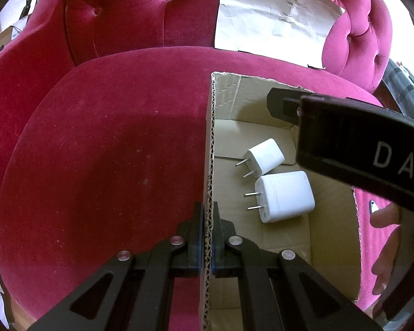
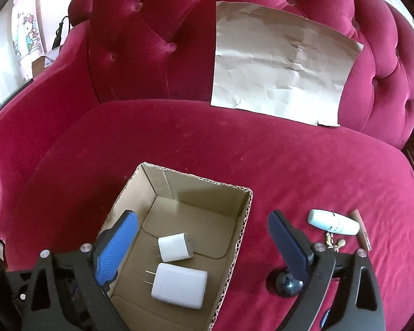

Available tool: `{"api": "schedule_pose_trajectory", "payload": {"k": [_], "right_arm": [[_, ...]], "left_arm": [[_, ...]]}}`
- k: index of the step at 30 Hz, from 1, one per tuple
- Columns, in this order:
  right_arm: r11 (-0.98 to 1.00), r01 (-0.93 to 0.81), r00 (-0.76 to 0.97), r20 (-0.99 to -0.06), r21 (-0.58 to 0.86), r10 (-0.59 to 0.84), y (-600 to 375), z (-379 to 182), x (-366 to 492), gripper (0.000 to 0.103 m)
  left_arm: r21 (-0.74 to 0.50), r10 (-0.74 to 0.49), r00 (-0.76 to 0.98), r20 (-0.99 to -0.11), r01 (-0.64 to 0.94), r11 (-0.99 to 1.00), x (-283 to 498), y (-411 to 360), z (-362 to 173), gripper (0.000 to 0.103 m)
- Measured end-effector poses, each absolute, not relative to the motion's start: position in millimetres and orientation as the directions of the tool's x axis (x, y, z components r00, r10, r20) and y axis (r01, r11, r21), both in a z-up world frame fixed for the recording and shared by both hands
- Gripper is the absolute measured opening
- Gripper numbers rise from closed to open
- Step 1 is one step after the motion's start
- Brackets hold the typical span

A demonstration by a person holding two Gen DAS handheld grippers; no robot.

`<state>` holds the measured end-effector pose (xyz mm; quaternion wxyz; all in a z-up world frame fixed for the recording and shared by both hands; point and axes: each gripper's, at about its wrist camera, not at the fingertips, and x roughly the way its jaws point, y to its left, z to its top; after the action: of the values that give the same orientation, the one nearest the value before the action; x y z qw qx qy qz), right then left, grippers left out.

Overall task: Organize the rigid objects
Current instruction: 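Open the right tool to release the small charger in the box, then move the right tool back toward the black ball and keys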

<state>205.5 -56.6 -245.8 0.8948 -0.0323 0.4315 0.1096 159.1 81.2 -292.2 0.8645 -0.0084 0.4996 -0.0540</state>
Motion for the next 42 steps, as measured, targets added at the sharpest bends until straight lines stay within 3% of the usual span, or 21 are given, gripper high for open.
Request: {"api": "schedule_pose_trajectory", "payload": {"k": [1,24,42], "right_arm": [[0.974,-0.224,0.601,-0.781,0.038,0.169,-56.2,-246.1,206.2,0.103],[0.996,-0.086,0.644,-0.76,0.036,0.083,-129.6,-235.1,211.2,0.103],[1.0,0.028,0.604,-0.797,0.013,-0.006,-201.8,-250.6,212.8,0.103]], "left_arm": [[-0.069,-0.102,0.495,-0.863,0.085,0.994,159.0,81.1,-292.2,0.003],[-0.067,-0.099,0.495,-0.863,0.083,0.994,158.2,83.0,-293.4,0.003],[-0.065,-0.098,0.495,-0.863,0.083,0.994,158.9,84.1,-293.3,0.003]]}}
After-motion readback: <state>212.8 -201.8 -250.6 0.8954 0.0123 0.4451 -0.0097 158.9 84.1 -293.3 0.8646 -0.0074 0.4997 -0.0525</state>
